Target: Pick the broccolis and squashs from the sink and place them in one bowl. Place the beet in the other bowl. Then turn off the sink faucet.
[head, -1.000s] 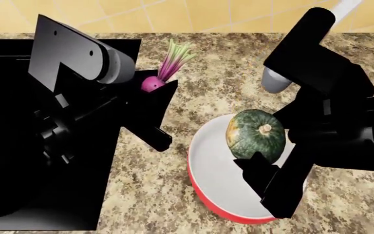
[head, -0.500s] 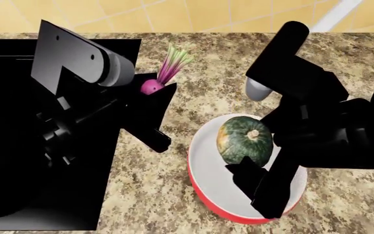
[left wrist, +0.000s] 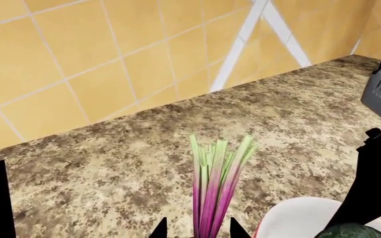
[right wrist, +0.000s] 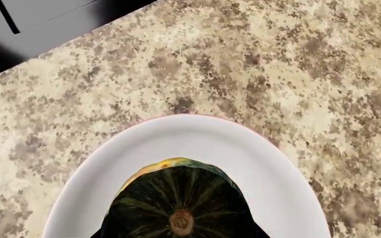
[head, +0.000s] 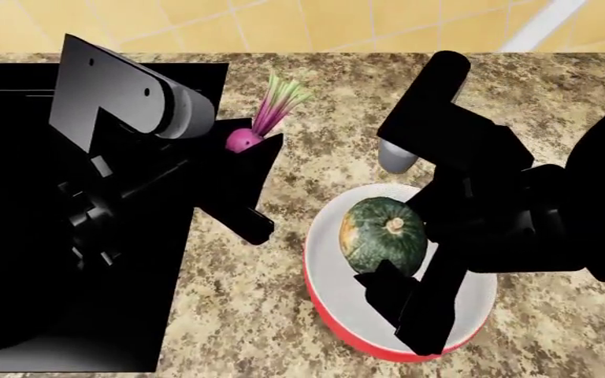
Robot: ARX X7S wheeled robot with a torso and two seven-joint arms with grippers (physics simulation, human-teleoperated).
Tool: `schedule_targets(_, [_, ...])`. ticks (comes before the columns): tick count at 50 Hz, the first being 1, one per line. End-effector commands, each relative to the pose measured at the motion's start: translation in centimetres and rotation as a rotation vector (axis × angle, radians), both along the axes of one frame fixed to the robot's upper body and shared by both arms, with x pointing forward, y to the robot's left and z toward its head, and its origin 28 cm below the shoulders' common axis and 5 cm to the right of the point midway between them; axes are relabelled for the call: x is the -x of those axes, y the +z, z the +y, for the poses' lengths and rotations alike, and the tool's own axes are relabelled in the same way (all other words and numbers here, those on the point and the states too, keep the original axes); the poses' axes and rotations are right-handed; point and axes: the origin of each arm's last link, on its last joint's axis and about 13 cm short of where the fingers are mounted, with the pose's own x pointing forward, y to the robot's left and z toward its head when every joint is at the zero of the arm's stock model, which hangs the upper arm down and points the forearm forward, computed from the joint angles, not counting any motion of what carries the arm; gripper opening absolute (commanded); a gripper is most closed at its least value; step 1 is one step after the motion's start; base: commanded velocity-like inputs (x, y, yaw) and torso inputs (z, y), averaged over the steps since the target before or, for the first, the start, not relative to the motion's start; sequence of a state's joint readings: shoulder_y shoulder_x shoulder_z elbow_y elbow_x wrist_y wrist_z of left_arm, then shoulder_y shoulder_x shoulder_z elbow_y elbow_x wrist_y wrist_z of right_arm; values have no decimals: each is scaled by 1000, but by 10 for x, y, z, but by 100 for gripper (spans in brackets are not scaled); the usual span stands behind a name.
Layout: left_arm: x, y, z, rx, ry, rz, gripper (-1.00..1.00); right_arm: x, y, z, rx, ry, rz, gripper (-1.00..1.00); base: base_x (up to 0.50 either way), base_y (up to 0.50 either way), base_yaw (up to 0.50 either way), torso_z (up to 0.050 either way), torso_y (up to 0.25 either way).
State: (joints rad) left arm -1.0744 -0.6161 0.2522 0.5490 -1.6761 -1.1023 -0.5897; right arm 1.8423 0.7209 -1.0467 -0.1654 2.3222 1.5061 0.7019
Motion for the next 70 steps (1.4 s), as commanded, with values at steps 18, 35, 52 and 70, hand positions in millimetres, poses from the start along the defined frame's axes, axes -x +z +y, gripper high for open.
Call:
schedule_targets(18, [1,0,1,10,6,1,-100,3,1,0,27,10,-14,100,0,0,0,0,1])
schedule_targets(35, [4,1,2,17,24,-1,-100,31,17,-10,-31,-22,-197,100,0,0,0,0,0])
schedule_targets(52, [7,7,3,2,54,-1,-100,41,-9,-3,-174,-117,-530,100,0,0,0,0,0])
schedule_targets(70, [1,3,5,13,83,13,-100,22,-31,-11,-423,-299,-612,100,0,39,0,0,0])
